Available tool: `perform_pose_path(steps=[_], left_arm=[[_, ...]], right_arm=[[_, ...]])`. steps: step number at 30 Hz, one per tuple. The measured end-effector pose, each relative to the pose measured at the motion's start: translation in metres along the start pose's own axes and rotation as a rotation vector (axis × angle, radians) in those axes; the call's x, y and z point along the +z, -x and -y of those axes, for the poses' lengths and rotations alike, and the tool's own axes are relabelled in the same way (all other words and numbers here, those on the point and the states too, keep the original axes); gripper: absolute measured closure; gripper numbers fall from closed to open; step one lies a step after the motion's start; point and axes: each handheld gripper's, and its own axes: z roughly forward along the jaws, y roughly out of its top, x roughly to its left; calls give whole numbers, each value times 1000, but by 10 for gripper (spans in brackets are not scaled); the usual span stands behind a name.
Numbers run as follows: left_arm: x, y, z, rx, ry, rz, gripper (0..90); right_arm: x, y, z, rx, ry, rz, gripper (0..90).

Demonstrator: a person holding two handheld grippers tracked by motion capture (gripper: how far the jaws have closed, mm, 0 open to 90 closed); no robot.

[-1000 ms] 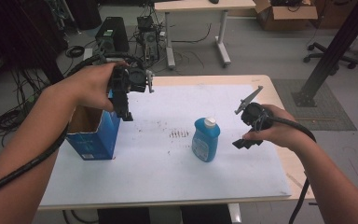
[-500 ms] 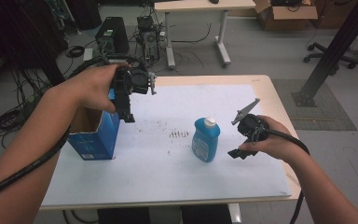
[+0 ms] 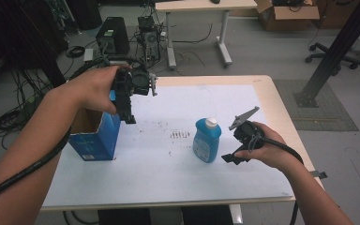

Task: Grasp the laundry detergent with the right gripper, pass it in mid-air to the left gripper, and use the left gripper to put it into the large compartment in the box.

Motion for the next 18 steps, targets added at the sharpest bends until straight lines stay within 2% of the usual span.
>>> perform_pose_path(steps=[6, 9, 18], left_arm=[[0, 1, -2, 1, 8, -1, 3], [-2, 2, -3, 11, 8, -2, 3], [-5, 2, 1, 4, 14, -10, 3]], right_arm=[[8, -3, 5, 3, 30, 7, 32], [12, -4, 9, 23, 78, 5, 27], [24, -5, 12, 51, 143, 0, 27]])
